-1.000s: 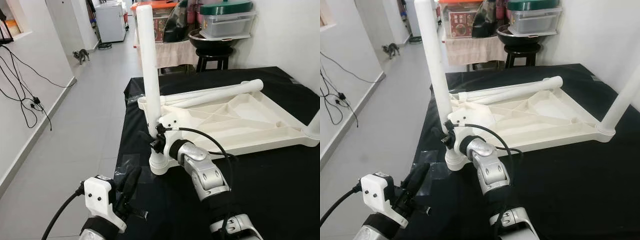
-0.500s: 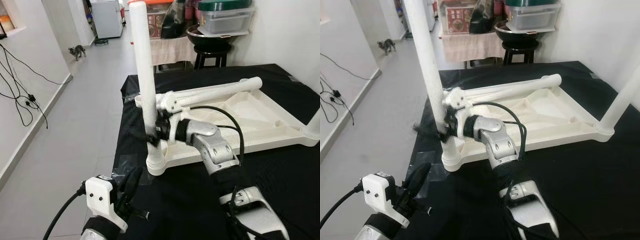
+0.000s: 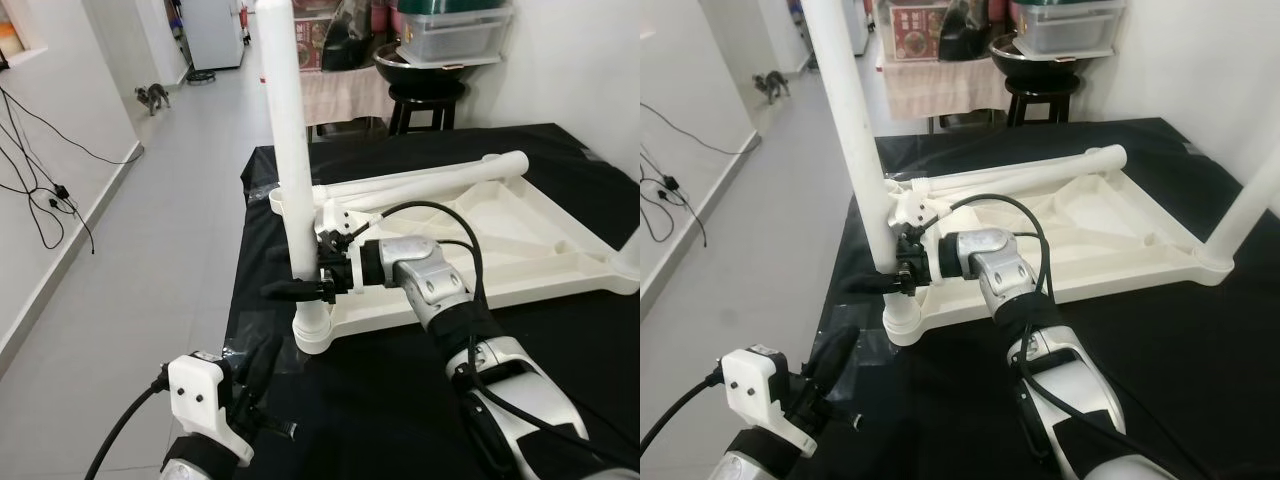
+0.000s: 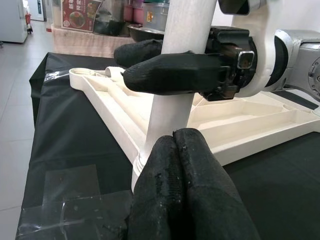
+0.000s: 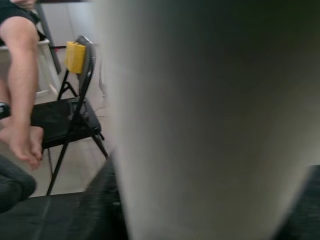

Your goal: Building children table

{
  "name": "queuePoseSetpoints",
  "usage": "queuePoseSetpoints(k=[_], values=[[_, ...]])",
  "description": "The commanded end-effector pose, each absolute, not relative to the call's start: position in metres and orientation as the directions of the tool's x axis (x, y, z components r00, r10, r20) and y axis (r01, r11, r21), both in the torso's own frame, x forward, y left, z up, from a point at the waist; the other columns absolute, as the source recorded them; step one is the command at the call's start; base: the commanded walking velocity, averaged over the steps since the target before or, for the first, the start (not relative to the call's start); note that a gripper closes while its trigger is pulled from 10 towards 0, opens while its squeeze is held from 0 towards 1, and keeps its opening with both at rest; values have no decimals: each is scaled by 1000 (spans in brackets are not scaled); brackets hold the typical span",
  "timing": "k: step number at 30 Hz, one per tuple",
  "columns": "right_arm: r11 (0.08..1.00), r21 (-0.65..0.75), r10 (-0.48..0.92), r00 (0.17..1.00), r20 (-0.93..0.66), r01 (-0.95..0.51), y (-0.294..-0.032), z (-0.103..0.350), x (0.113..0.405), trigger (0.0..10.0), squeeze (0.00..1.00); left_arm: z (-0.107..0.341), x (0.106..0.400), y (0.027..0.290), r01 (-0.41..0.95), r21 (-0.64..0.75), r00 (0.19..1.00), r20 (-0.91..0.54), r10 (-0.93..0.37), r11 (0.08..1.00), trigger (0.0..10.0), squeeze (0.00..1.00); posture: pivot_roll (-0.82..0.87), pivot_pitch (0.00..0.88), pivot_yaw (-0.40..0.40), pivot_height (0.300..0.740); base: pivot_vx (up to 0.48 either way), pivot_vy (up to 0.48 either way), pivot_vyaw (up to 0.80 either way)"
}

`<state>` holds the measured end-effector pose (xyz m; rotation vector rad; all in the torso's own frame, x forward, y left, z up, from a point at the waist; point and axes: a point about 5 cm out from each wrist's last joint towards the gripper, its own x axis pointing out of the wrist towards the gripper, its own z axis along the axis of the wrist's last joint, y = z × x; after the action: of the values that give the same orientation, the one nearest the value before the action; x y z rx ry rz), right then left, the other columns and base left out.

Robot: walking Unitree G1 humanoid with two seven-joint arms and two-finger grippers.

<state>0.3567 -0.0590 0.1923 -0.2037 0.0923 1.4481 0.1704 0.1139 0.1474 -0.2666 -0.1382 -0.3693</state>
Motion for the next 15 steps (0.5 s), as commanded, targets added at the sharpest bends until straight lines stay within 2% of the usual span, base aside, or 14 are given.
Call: queuePoseSetpoints(k=[1,2,3,4,5,6,7,8,9,10,12,13,15], values=[[128,-76,963,143,-230,-989,-55,177,352,0,0,148,169,113,369,-221,926,174,-336,903,10000,0,-8,27,23,740,0,0,0],[181,-75,952,194,-236,-981,-57,173,351,0,0,149,169,113,371,-221,925,174,-337,902,10000,0,-8,27,23,740,0,0,0],[181,-75,952,194,-236,-981,-57,173,351,0,0,149,169,113,371,-221,925,174,-337,902,10000,0,-8,27,23,740,0,0,0],[318,-59,916,323,-239,-946,-56,166,351,0,0,149,168,113,371,-221,925,174,-338,902,10000,0,-6,35,13,740,0,0,0],[413,-49,878,412,-246,-909,-56,160,351,0,0,149,167,113,371,-222,925,174,-338,902,10000,0,-6,35,13,740,0,0,0],[656,-42,732,648,-210,-754,-56,154,352,0,0,150,167,113,370,-221,925,175,-336,902,10000,0,-6,41,14,740,0,0,0],[656,-42,732,648,-210,-754,-56,154,352,0,0,150,167,113,370,-221,925,175,-336,902,10000,0,-6,41,14,740,0,0,0],[797,-30,587,786,-194,-603,-60,150,351,0,0,150,167,114,369,-221,926,176,-335,903,10000,0,-6,41,14,740,0,0,0],[797,-30,587,786,-194,-603,-60,150,351,0,0,150,167,114,369,-221,926,176,-335,903,10000,0,-6,41,14,740,0,0,0],[795,11,594,774,-218,-607,-48,137,329,0,0,150,167,115,368,-220,926,174,-335,904,10000,0,-22,36,34,740,0,0,0],[795,11,594,774,-218,-607,-48,137,329,0,0,150,167,115,368,-220,926,174,-335,904,10000,0,-22,36,34,740,0,0,0],[748,15,649,726,-228,-664,-42,134,325,0,0,150,168,115,368,-220,926,173,-335,904,10000,0,-22,36,34,740,0,0,0],[720,3,676,701,-228,-694,-39,134,326,0,0,150,168,115,370,-218,925,173,-338,903,10000,0,-6,48,21,740,0,0,0]])
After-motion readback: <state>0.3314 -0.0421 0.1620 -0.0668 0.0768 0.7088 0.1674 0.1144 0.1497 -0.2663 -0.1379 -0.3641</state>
